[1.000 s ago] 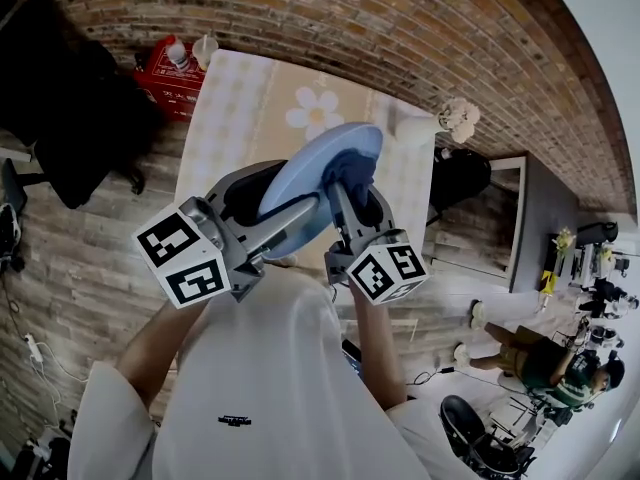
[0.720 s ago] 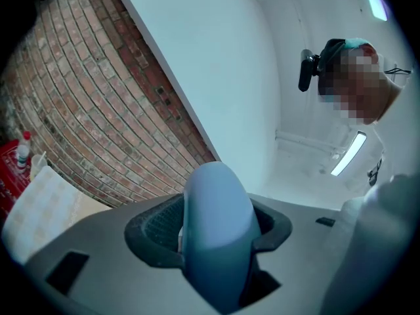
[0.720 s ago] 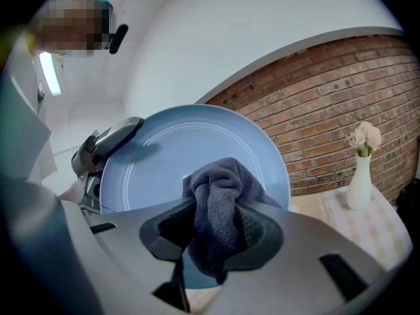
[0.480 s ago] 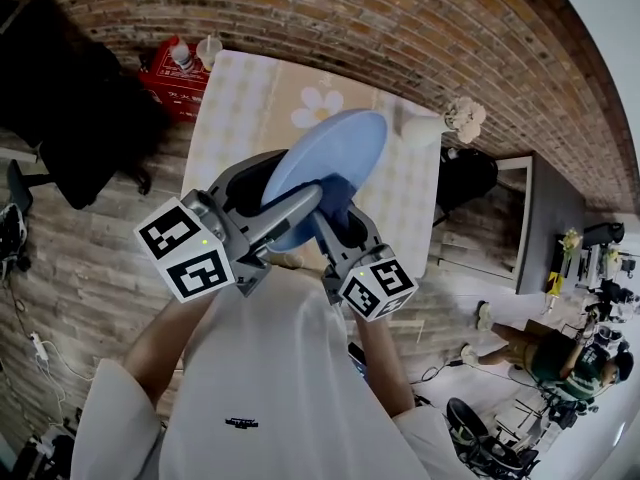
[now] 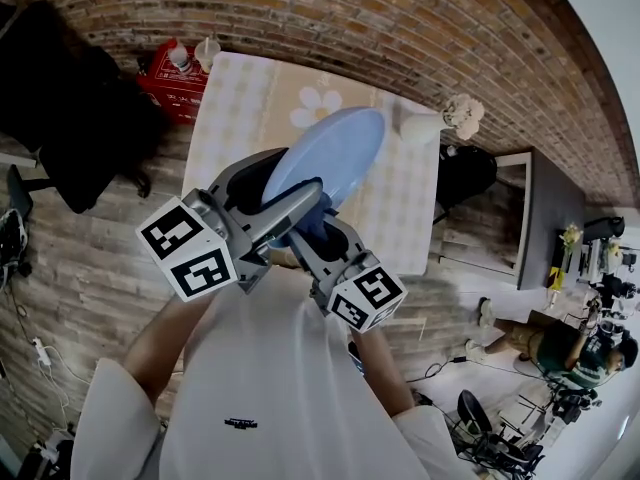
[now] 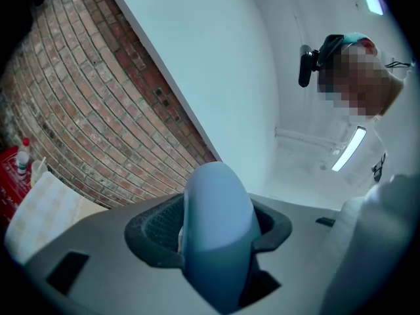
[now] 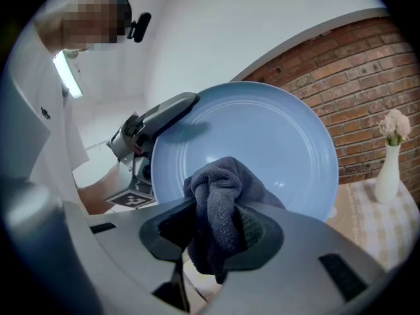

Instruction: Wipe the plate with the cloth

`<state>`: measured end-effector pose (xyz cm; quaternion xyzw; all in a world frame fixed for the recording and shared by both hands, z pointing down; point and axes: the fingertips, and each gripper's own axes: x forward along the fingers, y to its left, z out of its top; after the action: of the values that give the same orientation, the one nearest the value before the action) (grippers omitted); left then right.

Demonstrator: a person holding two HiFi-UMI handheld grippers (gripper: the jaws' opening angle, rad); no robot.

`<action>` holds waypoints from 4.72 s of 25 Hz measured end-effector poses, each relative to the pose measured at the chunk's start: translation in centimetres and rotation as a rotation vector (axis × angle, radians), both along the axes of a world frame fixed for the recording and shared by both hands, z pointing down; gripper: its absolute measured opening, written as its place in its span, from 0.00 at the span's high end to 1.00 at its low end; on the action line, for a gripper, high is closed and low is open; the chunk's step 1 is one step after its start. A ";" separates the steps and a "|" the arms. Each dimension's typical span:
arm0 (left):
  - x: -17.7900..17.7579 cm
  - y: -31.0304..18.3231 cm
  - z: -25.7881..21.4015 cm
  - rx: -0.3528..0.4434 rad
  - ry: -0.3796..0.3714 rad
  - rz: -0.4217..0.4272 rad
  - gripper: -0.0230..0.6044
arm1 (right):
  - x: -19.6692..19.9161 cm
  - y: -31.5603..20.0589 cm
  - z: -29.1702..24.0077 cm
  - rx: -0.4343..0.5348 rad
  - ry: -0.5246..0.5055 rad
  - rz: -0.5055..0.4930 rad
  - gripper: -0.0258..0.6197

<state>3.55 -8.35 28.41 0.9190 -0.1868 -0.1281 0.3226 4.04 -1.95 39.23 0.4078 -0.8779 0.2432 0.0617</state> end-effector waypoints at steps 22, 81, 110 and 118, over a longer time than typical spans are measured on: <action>2.2 4.1 3.3 0.007 -0.158 0.165 0.58 | 4.5 -4.0 -6.0 0.182 -0.006 0.138 0.74; -0.3 1.9 3.5 -0.041 -0.081 0.029 0.58 | 3.9 -3.0 -6.1 0.093 -0.166 0.145 0.74; -1.0 3.6 2.5 0.102 -0.186 0.024 0.58 | 6.5 -8.5 -13.2 0.286 -0.064 0.197 0.74; -1.4 3.3 1.7 0.114 -0.159 0.016 0.58 | 9.1 -9.4 -9.4 0.220 -0.023 0.268 0.74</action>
<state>2.11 -5.08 30.12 0.9446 -0.1970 -0.0627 0.2548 13.13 -11.36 29.79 0.5227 -0.8377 0.1564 -0.0262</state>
